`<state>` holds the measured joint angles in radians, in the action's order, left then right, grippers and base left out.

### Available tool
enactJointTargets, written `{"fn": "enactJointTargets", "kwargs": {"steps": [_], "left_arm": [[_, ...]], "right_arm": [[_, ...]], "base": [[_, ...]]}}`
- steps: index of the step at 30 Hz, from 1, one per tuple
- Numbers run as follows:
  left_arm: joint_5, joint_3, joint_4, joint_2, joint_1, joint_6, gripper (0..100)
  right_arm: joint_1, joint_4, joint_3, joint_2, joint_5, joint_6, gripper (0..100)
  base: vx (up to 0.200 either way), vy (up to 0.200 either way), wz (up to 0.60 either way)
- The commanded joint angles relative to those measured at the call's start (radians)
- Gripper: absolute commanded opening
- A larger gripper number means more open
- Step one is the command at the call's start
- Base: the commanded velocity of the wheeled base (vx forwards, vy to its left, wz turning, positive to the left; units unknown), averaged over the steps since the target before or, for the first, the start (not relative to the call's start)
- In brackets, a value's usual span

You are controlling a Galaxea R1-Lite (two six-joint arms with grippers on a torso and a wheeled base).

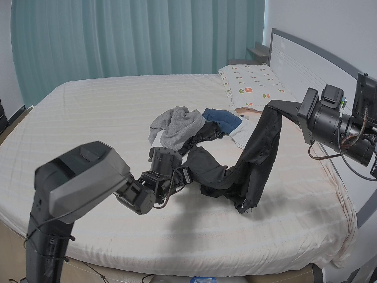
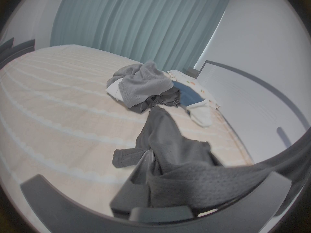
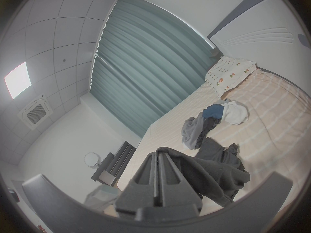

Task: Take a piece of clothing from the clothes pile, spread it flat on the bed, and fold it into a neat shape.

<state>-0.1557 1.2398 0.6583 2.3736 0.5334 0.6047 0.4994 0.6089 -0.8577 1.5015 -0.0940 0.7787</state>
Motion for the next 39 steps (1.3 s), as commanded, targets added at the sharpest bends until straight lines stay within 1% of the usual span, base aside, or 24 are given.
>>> {"fn": "enactJointTargets", "kwargs": {"steps": [1, 2, 3, 6, 7, 8, 11, 13, 14, 17, 18, 20, 21, 25, 27, 30, 31, 32, 34, 37, 39], "left_arm": [[0.114, -0.105, -0.154, -0.360, -0.016, 0.106, 0], [0.116, -0.105, -0.157, -0.363, -0.016, 0.107, 0], [0.113, -0.099, -0.203, -0.402, -0.018, 0.112, 0], [0.111, -0.103, -0.246, -0.465, -0.023, 0.113, 0], [0.111, -0.105, -0.249, -0.473, -0.023, 0.115, 0], [0.111, -0.108, -0.264, -0.511, -0.032, 0.116, 0], [0.111, -0.123, -0.295, -0.559, -0.046, 0.127, 0], [0.111, -0.132, -0.298, -0.570, -0.053, 0.130, 0], [0.113, -0.163, -0.296, -0.580, -0.062, 0.149, 0], [0.113, -0.204, -0.287, -0.579, -0.067, 0.218, 0], [0.125, -0.218, -0.290, -0.576, -0.069, 0.245, 0], [0.128, -0.240, -0.287, -0.568, -0.069, 0.268, 0], [0.128, -0.249, -0.287, -0.564, -0.069, 0.274, 0], [0.134, -0.267, -0.287, -0.530, -0.069, 0.293, 0], [0.157, -0.296, -0.284, -0.525, -0.069, 0.313, 0], [0.188, -0.321, -0.284, -0.533, -0.067, 0.319, 0], [0.222, -0.345, -0.284, -0.545, -0.069, 0.326, 0], [0.234, -0.358, -0.284, -0.557, -0.069, 0.331, 0], [0.242, -0.378, -0.284, -0.573, -0.067, 0.334, 0], [0.255, -0.419, -0.267, -0.590, -0.064, 0.336, 0], [0.275, -0.456, -0.229, -0.596, -0.067, 0.337, 0]], "right_arm": [[-0.045, 0.009, -0.044, 0.120, -0.001, -0.003, 0], [-0.045, 0.009, -0.046, 0.121, -0.001, -0.003, 0], [-0.051, 0.009, -0.078, 0.155, 0.000, -0.004, 0], [-0.053, 0.008, -0.159, 0.207, 0.010, -0.010, 0], [-0.053, 0.008, -0.169, 0.212, 0.011, -0.010, 0], [-0.055, 0.006, -0.222, 0.232, 0.013, -0.018, 0], [-0.064, 0.006, -0.297, 0.244, 0.019, -0.033, 0], [-0.071, 0.008, -0.311, 0.246, 0.023, -0.039, 0], [-0.081, 0.008, -0.322, 0.241, 0.031, -0.047, 0], [-0.087, -0.012, -0.270, 0.243, 0.034, -0.045, 0], [-0.087, -0.005, -0.228, 0.252, 0.034, -0.050, 0], [-0.087, 0.000, -0.179, 0.279, 0.034, -0.049, 0], [-0.088, 0.009, -0.162, 0.304, 0.036, -0.045, 0], [-0.088, 0.072, -0.126, 0.382, 0.080, -0.036, 0], [-0.088, 0.150, -0.093, 0.448, 0.109, -0.038, 0], [-0.087, 0.189, -0.067, 0.468, 0.116, -0.041, 0], [-0.087, 0.210, -0.044, 0.473, 0.116, -0.039, 0], [-0.087, 0.212, -0.034, 0.473, 0.116, -0.038, 0], [-0.088, 0.213, -0.017, 0.471, 0.119, -0.036, 0], [-0.099, 0.215, 0.020, 0.464, 0.134, -0.035, 0], [-0.110, 0.224, 0.043, 0.454, 0.134, -0.027, 0]], "base": [[0.000, 0.000, 0.00], [0.000, 0.000, 0.00], [0.000, 0.000, 0.00], [0.000, 0.000, 0.00], [0.000, 0.000, 0.00], [0.000, 0.000, 0.00], [0.000, 0.000, 0.00], [0.000, 0.000, 0.00], [0.000, 0.000, 0.00], [0.000, 0.000, 0.00], [0.000, 0.000, 0.00], [0.000, 0.000, 0.00], [0.000, 0.000, 0.00], [0.000, 0.000, 0.00], [0.000, 0.000, 0.00], [0.000, 0.000, 0.00], [0.000, 0.000, 0.00], [0.000, 0.000, 0.00], [0.000, 0.000, 0.00], [-0.200, 0.000, 0.00], [-0.200, 0.000, 0.00]]}}
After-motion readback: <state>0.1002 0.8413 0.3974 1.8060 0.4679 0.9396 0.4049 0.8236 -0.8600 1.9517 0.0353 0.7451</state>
